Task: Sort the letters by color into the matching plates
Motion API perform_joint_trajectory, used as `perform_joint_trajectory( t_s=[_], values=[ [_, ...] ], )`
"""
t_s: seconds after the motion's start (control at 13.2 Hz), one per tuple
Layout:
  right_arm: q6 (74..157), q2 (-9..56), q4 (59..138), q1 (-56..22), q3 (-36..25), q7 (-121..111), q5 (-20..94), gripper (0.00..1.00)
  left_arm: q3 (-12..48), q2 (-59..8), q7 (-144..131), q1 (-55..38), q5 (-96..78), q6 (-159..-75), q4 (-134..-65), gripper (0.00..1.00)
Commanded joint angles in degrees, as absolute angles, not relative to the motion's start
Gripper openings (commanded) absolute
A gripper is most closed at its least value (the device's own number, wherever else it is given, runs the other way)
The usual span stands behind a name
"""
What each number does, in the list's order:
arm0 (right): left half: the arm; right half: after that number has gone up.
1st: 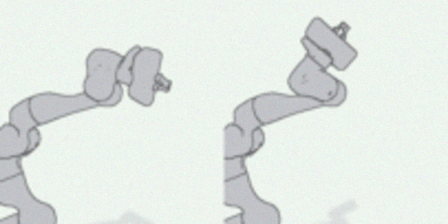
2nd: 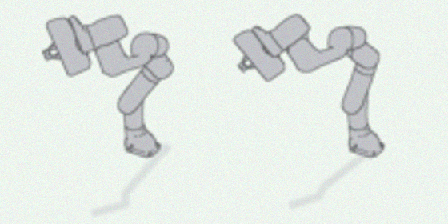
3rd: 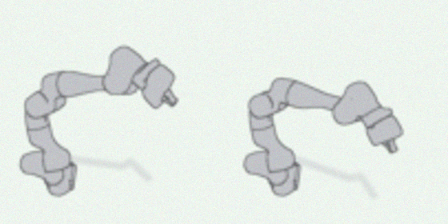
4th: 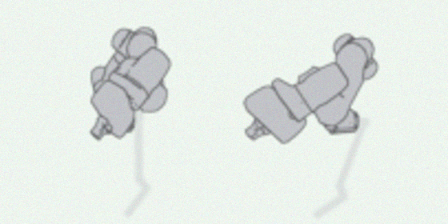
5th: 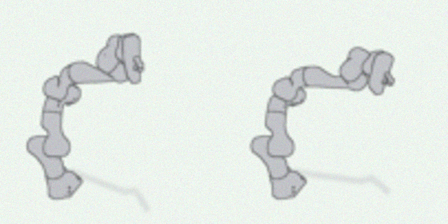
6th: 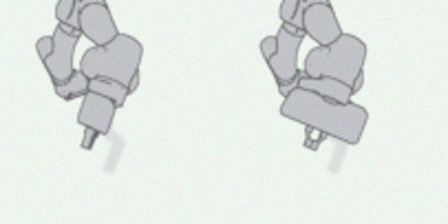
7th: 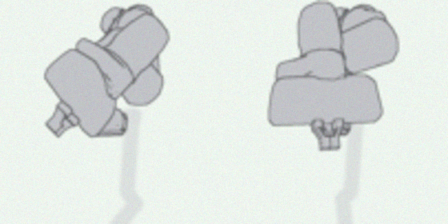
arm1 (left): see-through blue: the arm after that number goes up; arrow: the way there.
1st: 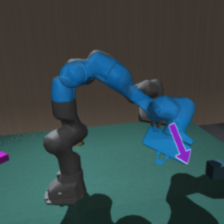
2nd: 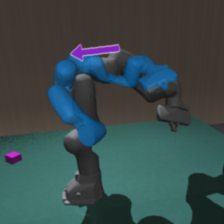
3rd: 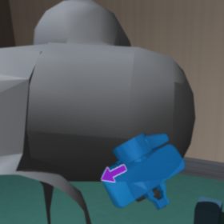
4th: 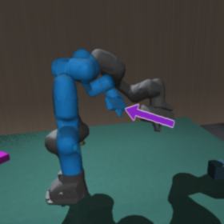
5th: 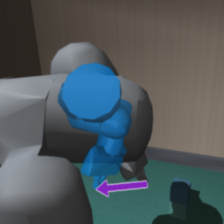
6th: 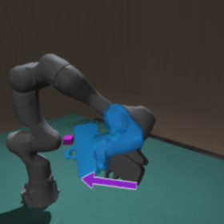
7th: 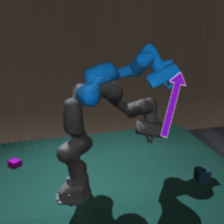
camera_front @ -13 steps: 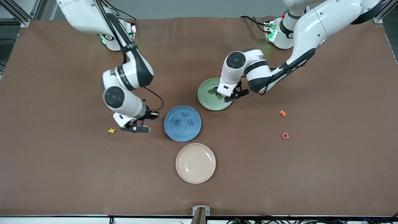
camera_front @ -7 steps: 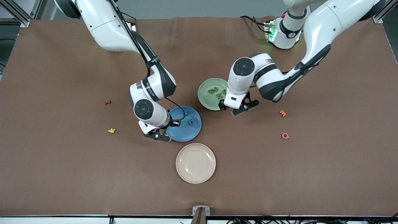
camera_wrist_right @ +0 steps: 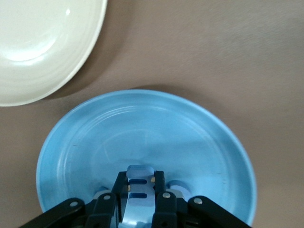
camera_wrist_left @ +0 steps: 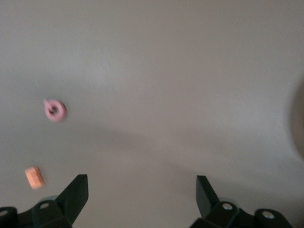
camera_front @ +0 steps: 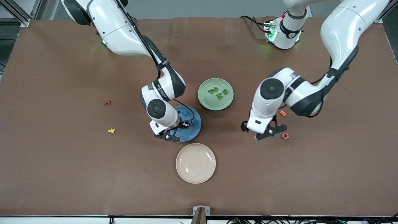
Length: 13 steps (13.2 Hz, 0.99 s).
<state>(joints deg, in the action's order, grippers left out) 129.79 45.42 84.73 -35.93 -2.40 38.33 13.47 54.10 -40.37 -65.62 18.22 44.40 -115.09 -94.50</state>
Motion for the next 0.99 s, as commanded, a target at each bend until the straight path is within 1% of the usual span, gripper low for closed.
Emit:
perform_joint_trajectory(
  t_s=[0.0,0.08,0.15,0.23,0.3,0.46,0.53,0.68,0.76,0.91],
  values=[
    [129.9,46.76,82.88,-36.65,-3.25,39.2,13.8,0.18,50.9,-39.55,-57.77,17.66,43.95,-113.82,-90.54,1.0],
    [129.9,46.67,82.88,-36.65,-3.43,39.03,13.71,0.22,50.71,-39.46,-56.27,18.01,43.95,-113.56,-89.92,1.0],
    [129.82,46.5,82.88,-36.48,-3.43,39.02,13.71,0.45,50.8,-39.29,-55.12,19.41,43.95,-112.68,-89.65,1.0],
    [129.81,46.32,82.88,-36.21,-3.51,39.02,13.71,0.8,50.89,-39.2,-53.72,20.21,43.86,-112.59,-89.39,1.0],
    [129.73,45.97,82.79,-35.95,-3.52,39.02,13.62,0.99,50.37,-37.89,-51.09,20.56,43.86,-112.59,-88.86,1.0],
    [128.85,44.3,82.88,-35.95,-3.6,39.02,13.62,1.0,45.55,-34.12,-45.64,19.43,39.85,-112.59,-88.07,1.0],
    [126.5,42.64,82.97,-35.86,-3.6,39.2,13.71,1.0,42.92,-31.32,-42.74,18.47,34.59,-112.59,-88.07,1.0],
    [118.51,37.56,83.05,-35.51,-4.13,39.29,13.62,1.0,30.04,-23.5,-33.97,10.85,19.94,-112.59,-88.15,1.0],
    [114.39,34.22,83.58,-35.51,-4.39,39.37,13.62,1.0,24.58,-20.25,-29.84,8.29,13.16,-112.15,-88.59,1.0],
    [103.93,27.72,83.85,-35.42,-5.18,39.64,13.62,1.0,18.92,-15.4,-21.82,6.69,2.86,-106.2,-88.68,1.0]
  ],
)
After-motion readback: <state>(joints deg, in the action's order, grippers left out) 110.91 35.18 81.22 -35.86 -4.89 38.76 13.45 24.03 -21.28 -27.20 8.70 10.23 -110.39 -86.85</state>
